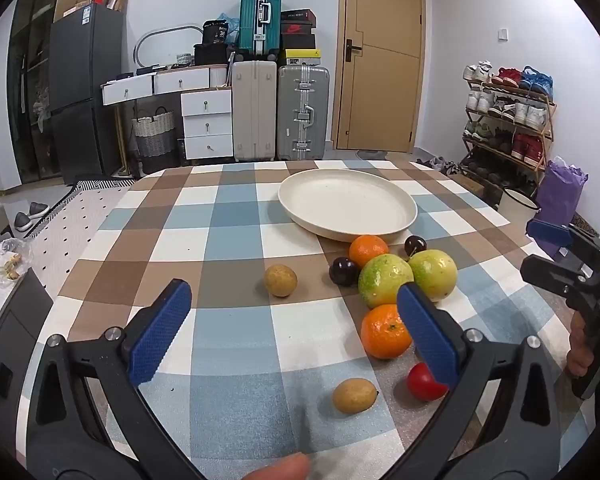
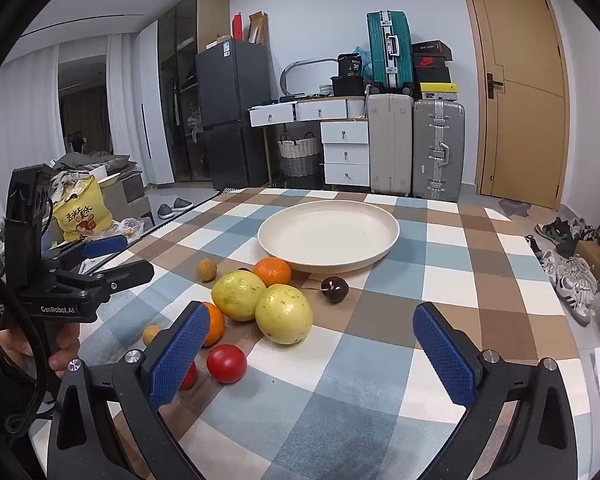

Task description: Organize fruits

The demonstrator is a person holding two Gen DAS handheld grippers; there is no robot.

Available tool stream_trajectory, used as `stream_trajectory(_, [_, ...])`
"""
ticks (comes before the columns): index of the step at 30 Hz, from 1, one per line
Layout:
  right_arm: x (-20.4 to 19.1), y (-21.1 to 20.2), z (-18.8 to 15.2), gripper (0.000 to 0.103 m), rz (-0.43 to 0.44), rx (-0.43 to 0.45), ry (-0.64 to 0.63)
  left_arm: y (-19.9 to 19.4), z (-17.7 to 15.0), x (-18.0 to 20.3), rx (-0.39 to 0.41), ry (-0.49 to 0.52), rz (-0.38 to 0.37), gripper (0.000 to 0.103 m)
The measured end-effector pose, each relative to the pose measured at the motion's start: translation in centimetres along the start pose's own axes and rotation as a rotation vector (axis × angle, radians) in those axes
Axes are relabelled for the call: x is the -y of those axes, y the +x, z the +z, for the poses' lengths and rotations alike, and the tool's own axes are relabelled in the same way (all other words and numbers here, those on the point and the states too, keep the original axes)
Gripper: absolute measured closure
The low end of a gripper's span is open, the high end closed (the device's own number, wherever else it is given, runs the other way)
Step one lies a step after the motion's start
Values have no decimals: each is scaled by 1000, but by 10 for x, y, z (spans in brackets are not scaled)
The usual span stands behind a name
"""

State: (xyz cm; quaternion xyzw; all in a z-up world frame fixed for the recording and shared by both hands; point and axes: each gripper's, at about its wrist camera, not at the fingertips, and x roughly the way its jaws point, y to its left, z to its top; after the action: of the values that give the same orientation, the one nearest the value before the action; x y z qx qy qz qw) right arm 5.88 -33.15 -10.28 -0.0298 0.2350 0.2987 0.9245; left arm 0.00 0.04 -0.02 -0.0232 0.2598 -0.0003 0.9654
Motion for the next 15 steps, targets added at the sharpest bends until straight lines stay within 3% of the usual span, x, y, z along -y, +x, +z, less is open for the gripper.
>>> stream_trajectory(15, [0, 0, 0, 0, 1, -3, 3, 0, 0, 0, 1, 0, 1, 1])
